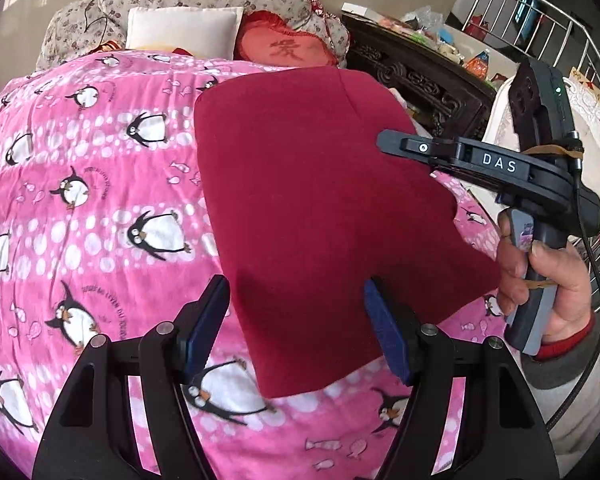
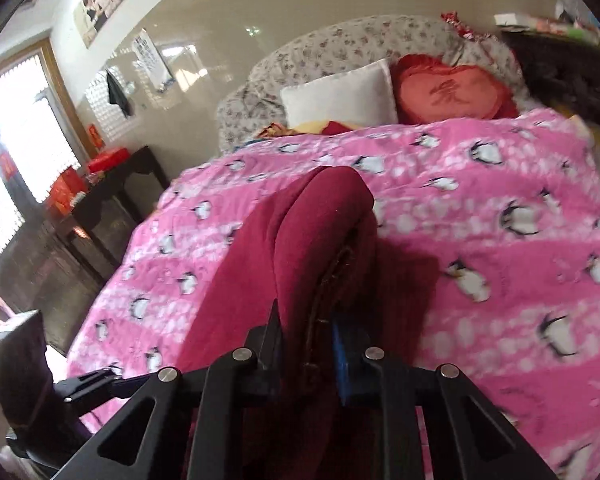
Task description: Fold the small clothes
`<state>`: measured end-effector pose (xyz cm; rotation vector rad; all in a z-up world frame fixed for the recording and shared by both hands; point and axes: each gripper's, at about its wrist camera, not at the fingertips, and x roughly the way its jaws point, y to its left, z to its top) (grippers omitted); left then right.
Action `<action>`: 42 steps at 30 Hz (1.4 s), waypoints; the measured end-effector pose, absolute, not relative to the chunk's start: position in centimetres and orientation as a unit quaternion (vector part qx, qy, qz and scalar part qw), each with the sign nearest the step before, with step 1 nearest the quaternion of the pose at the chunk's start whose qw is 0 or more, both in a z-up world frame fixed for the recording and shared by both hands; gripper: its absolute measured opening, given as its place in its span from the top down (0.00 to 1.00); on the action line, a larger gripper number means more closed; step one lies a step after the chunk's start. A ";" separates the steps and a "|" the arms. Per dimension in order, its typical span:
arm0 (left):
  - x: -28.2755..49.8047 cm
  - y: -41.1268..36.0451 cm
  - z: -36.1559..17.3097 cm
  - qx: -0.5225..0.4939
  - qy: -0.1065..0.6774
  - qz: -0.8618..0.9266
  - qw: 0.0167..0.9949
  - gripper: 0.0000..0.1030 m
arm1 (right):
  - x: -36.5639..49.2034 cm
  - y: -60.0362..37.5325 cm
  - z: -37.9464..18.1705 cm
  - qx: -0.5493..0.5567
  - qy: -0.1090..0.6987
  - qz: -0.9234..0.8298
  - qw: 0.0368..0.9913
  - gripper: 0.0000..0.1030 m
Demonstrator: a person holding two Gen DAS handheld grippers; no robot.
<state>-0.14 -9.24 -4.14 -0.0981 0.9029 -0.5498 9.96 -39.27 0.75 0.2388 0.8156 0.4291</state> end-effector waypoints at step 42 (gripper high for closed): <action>9.6 -8.0 -10.0 -0.260 0.519 -0.311 0.753 0.24 | 11.7 -41.8 -7.2 0.241 0.475 0.225 0.816 0.37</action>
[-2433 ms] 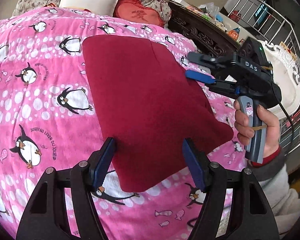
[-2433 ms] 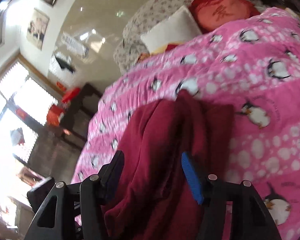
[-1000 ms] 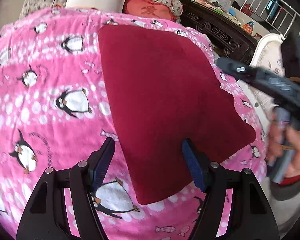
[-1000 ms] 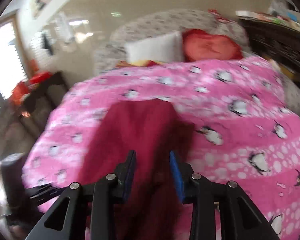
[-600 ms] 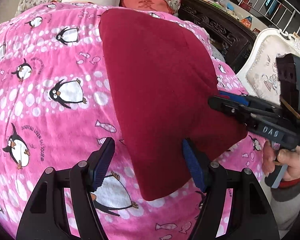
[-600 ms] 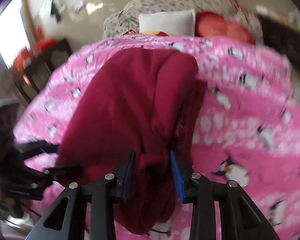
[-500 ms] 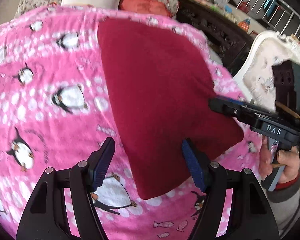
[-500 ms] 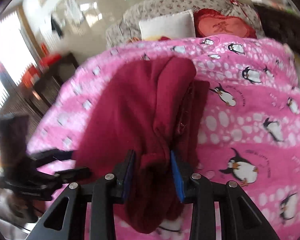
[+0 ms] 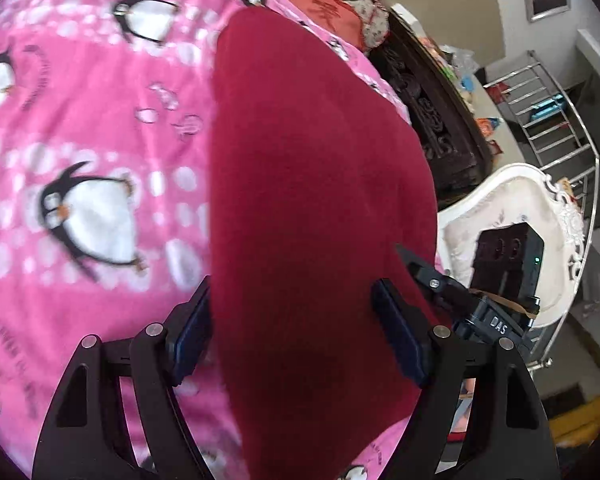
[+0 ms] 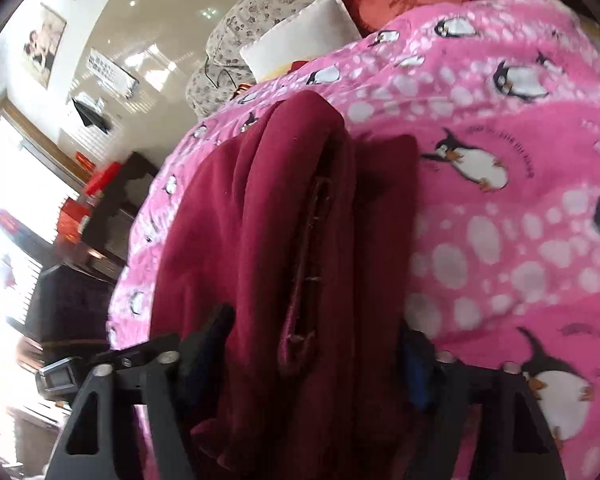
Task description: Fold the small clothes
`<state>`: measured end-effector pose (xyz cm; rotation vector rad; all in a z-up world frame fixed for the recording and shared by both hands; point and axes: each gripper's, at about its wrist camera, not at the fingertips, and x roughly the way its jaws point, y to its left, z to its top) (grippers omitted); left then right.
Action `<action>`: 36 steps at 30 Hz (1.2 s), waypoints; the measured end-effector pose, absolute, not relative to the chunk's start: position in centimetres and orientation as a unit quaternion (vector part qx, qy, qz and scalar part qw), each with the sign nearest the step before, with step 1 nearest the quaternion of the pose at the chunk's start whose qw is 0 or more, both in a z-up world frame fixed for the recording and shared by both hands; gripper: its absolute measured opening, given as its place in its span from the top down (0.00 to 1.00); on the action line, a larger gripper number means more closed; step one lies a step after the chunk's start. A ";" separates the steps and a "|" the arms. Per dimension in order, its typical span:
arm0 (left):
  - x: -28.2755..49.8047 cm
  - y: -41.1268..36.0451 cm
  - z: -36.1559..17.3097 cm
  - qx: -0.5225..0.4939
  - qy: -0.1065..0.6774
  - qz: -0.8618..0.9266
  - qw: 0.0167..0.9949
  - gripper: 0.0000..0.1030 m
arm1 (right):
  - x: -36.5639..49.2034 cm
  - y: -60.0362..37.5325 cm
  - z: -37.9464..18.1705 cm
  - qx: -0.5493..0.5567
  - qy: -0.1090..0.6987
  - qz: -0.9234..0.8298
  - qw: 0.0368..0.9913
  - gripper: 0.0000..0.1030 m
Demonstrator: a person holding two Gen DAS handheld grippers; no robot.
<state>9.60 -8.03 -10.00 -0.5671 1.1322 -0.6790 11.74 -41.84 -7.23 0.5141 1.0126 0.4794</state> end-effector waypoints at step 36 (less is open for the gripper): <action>4.4 2.7 -7.3 -0.106 0.482 -0.192 0.849 0.34 | 6.6 -25.6 0.2 0.044 0.480 0.313 0.818 0.62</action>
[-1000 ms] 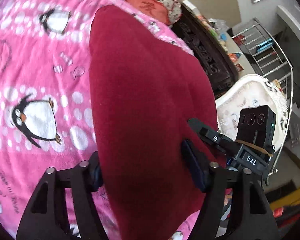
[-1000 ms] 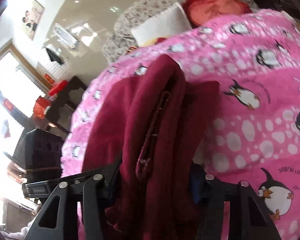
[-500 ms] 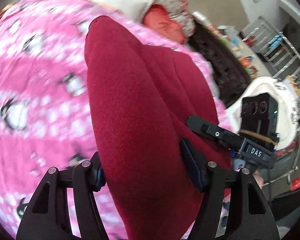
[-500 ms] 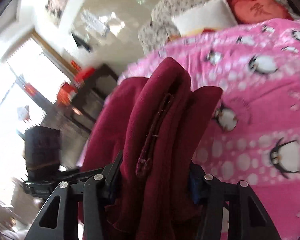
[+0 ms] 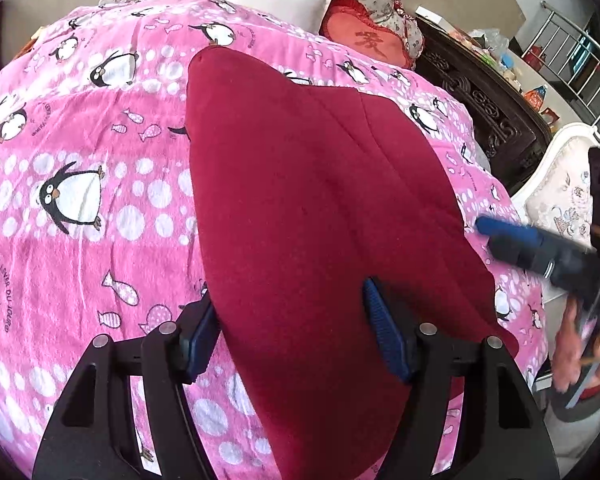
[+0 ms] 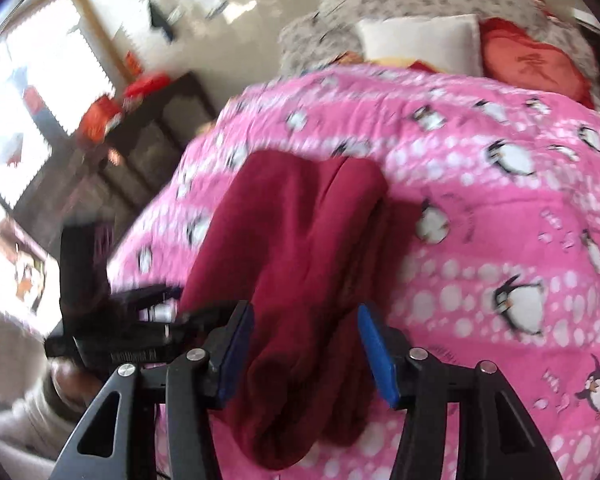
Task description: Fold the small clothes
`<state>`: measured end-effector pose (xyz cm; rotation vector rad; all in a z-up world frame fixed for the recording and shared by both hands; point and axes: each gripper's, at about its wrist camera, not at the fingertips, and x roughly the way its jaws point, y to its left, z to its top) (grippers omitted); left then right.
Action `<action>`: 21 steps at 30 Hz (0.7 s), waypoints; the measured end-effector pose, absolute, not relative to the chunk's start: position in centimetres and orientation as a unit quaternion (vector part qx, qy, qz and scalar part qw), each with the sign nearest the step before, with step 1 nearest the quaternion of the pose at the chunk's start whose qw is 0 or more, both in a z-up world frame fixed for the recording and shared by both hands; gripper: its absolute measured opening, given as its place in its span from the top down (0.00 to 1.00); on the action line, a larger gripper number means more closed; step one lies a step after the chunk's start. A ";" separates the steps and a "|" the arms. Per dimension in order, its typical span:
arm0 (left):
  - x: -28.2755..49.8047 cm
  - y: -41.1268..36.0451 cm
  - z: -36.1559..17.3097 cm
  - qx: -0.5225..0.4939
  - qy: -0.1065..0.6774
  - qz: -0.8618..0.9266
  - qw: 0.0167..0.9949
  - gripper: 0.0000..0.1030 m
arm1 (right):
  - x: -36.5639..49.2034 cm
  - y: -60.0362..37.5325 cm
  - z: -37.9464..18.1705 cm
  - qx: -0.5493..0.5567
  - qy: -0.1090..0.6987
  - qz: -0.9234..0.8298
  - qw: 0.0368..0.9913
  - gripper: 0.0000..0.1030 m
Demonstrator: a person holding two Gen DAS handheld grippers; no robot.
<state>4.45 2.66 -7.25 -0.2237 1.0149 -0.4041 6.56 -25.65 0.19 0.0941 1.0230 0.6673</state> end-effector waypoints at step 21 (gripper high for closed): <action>2.3 0.7 -5.4 -0.033 0.437 -0.108 0.893 0.32 | 4.2 -24.9 0.5 0.003 0.435 0.273 0.858 0.78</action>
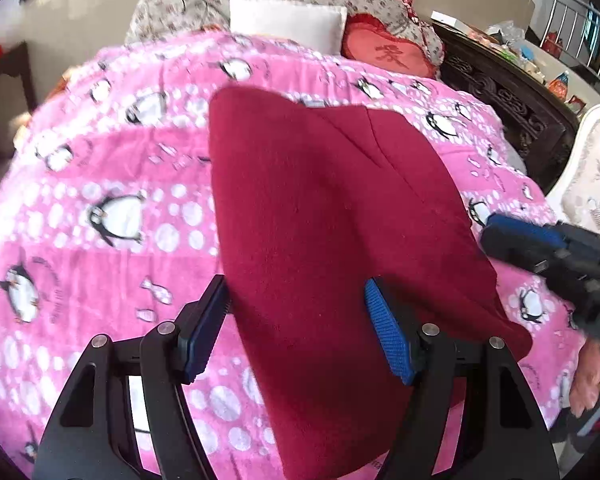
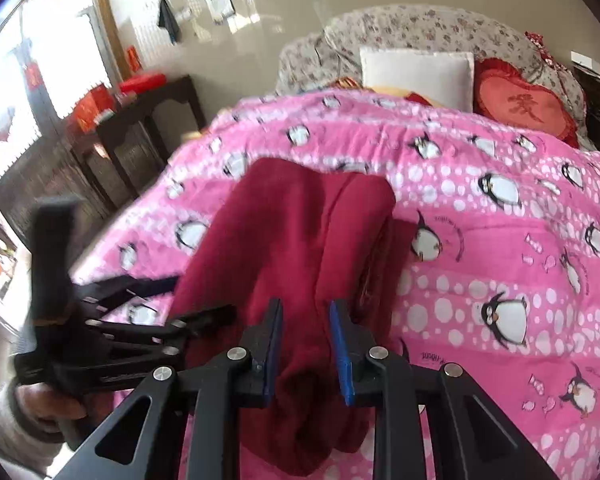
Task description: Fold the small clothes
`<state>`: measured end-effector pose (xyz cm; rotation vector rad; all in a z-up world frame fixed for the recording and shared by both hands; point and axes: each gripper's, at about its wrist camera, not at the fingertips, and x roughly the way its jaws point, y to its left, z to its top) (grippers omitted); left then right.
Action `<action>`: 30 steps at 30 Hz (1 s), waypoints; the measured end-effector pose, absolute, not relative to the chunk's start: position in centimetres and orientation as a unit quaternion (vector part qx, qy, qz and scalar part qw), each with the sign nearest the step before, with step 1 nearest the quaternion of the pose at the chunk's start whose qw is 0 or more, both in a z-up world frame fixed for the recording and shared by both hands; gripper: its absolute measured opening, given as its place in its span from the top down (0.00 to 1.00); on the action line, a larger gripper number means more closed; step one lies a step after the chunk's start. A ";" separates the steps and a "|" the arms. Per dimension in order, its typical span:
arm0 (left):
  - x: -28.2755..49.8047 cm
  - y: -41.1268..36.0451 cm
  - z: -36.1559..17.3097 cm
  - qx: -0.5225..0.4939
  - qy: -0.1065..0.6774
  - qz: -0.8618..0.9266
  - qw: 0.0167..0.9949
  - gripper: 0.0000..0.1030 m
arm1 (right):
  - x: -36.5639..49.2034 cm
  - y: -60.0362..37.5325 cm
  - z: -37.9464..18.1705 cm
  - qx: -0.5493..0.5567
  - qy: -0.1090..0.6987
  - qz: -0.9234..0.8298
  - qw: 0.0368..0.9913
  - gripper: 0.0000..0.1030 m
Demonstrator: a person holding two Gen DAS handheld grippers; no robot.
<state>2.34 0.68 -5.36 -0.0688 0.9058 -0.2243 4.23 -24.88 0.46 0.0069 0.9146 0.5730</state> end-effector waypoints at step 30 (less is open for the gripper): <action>0.4 -0.8 -2.3 -0.018 0.352 -0.035 0.935 0.32 | 3.1 -28.8 0.7 0.068 0.412 0.219 0.882 0.60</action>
